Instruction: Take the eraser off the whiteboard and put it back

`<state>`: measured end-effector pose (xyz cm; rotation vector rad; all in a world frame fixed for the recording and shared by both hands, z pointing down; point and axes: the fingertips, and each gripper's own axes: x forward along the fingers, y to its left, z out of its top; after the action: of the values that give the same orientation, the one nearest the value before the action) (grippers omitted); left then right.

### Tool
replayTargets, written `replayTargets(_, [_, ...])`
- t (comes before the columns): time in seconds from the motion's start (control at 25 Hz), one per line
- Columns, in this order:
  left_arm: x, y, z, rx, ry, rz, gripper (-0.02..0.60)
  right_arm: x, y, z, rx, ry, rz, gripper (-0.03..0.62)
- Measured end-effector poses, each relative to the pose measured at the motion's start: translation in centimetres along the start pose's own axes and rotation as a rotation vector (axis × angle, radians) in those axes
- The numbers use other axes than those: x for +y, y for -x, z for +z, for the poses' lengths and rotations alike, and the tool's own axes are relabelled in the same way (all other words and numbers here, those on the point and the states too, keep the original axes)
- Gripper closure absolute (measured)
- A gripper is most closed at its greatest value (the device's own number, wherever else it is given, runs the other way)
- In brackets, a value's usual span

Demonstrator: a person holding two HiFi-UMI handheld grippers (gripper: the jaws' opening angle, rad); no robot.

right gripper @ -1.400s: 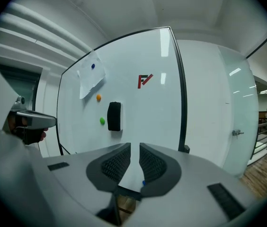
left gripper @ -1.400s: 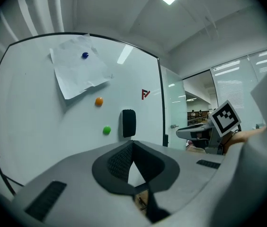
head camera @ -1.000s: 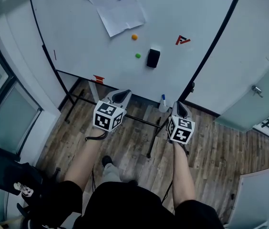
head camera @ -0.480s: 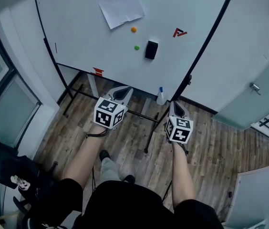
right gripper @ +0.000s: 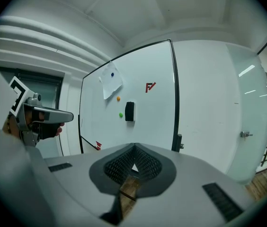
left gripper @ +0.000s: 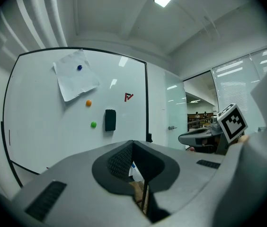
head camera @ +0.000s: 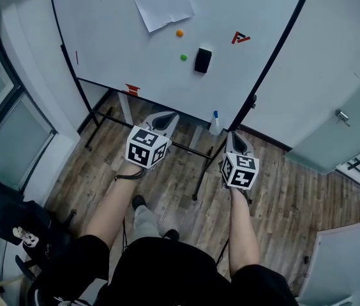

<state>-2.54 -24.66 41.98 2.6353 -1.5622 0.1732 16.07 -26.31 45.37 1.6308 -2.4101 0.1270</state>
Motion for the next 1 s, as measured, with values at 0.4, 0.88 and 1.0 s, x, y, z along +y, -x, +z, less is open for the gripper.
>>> replayTargets(0.4, [-1.2,-0.4,0.1,0.012,-0.025,-0.015,0.569,-0.6,0.1,-0.5,0.010,0.008,-0.010,0.569])
replayTargets(0.88, [-1.8,-1.1,-0.3,0.026,-0.032,-0.019,0.569,-0.7,0.0,-0.2,-0.001,0.009,0.010,0.569])
replayTargets(1.0, [-1.9,-1.2,-0.2,0.023,-0.033,-0.018,0.569,-0.9,0.0,-0.2,-0.002,0.008,0.013,0.569])
